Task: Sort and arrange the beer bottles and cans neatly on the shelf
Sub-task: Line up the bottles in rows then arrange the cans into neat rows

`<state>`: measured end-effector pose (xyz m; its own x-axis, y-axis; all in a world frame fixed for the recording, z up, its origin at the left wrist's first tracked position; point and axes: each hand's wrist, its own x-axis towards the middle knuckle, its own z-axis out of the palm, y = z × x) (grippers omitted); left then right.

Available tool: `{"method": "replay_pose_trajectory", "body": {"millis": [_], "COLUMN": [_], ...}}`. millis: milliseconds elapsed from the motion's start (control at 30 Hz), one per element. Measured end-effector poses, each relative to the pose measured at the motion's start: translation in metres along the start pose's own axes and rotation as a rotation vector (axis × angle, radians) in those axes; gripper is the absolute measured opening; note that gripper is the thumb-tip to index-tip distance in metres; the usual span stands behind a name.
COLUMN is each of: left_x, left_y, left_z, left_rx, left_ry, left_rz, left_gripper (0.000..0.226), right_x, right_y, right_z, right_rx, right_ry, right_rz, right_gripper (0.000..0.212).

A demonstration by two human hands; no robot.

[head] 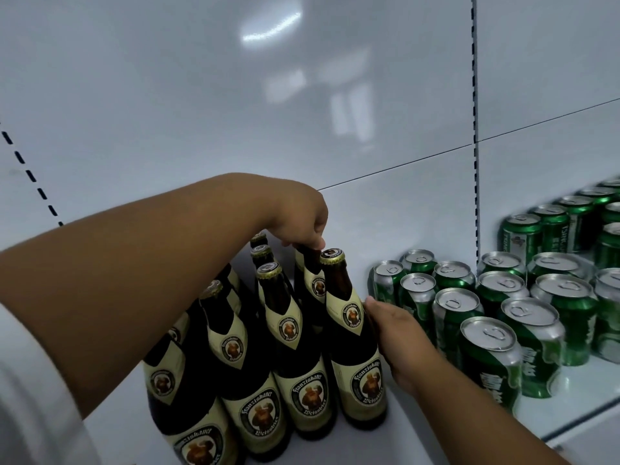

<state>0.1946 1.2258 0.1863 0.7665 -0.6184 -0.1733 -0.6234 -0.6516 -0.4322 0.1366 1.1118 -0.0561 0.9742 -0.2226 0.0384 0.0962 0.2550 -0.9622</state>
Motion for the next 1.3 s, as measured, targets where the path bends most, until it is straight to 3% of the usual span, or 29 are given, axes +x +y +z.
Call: {"method": "replay_pose_trajectory", "body": {"millis": [100, 167, 267, 367, 533, 700, 800, 900, 1100, 1167, 1300], "left_x": [-0.008, -0.019, -0.039, -0.047, -0.048, -0.052, -0.059, -0.077, -0.112, -0.114, -0.116], "left_y": [0.002, 0.008, 0.022, 0.032, 0.032, 0.03, 0.03, 0.039, 0.09, 0.107, 0.133], "left_z": [-0.001, -0.006, -0.012, -0.007, 0.002, 0.013, 0.028, 0.052, 0.117, 0.135, 0.16], "left_rx": [0.003, -0.146, -0.265, -0.142, -0.021, -0.029, -0.108, -0.133, -0.493, -0.619, -0.629], "left_ry": [0.166, 0.261, 0.201, 0.135, 0.242, 0.319, 0.42, 0.698, 1.156, 1.171, 1.135], "left_rz": [0.026, 0.093, 0.221, 0.264, 0.287, 0.227, 0.162, 0.127, -0.043, -0.126, -0.251], "left_gripper": [0.027, 0.033, 0.036, 0.026, 0.019, 0.023, 0.038, 0.049, 0.036, 0.031, 0.031], "right_x": [-0.027, -0.051, -0.075, -0.08, -0.078, -0.074, -0.076, -0.08, -0.079, -0.076, -0.075], "right_y": [-0.003, -0.002, 0.005, 0.017, 0.026, 0.026, 0.027, 0.029, 0.017, 0.013, 0.009], "right_z": [0.001, 0.003, 0.007, 0.011, 0.021, 0.025, 0.024, 0.023, 0.009, 0.003, -0.004], "right_rx": [0.007, -0.06, -0.18, -0.411, -0.421, -0.468, -0.473, -0.46, -0.525, -0.574, -0.573], "right_ry": [0.131, 0.168, 0.14, 0.173, 0.244, 0.275, 0.24, 0.182, 0.048, 0.021, -0.055], "right_rz": [-0.097, -0.224, -0.374, -0.414, -0.443, -0.446, -0.431, -0.43, -0.484, -0.504, -0.51], "right_gripper": [0.038, 0.035, 0.019, 0.035, 0.05, 0.051, 0.05, 0.047, 0.049, 0.053, 0.047]}}
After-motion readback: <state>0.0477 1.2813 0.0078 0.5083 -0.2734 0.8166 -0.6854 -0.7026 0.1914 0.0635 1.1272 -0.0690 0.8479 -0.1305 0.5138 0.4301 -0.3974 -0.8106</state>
